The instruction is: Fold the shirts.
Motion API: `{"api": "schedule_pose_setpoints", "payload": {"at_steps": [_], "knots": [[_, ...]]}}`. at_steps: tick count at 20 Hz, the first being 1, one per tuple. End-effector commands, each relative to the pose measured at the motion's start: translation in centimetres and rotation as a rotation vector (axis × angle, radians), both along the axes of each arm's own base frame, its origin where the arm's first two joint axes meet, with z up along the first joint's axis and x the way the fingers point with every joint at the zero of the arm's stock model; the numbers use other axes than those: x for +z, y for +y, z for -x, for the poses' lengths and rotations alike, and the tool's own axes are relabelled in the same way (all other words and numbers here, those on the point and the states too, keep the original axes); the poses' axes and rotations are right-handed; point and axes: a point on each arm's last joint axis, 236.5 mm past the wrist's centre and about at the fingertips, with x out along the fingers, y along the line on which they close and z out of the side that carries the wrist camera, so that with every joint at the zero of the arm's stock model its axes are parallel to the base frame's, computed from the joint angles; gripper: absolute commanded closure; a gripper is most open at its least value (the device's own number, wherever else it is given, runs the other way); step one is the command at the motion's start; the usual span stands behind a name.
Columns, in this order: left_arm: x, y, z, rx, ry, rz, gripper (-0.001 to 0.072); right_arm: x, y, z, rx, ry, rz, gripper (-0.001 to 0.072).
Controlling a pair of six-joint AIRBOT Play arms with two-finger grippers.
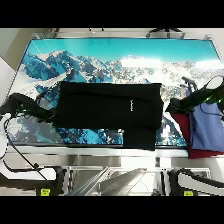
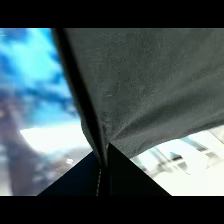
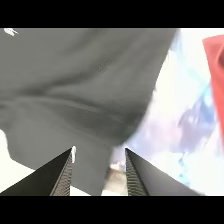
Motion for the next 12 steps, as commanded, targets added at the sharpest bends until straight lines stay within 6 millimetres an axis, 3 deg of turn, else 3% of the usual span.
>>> {"api": "schedule_pose_setpoints", "payload": {"at_steps": [1, 5, 9, 12], "knots": [[0.4, 2.0, -0.5, -0.013, 0.006, -0.037, 0.0688, -3.3, 1.2, 2.4, -0.074, 0.077, -0.045, 0.0348], [-1.2, -0.2, 0.3, -0.084, 0.076, -0.005, 0.0687, -6.9, 2.9, 3.6, -0.183, 0.106, -0.111, 0.0347], [-2.3, -1.9, 1.0, -0.148, 0.125, 0.017, 0.0687, -8.1, 4.2, 8.9, -0.139, 0.256, -0.149, 0.0348], [-2.4, -1.6, 1.0, -0.141, 0.125, 0.016, 0.0687, -9.6, 4.8, 11.1, -0.173, 0.255, -0.15, 0.0347]]}}
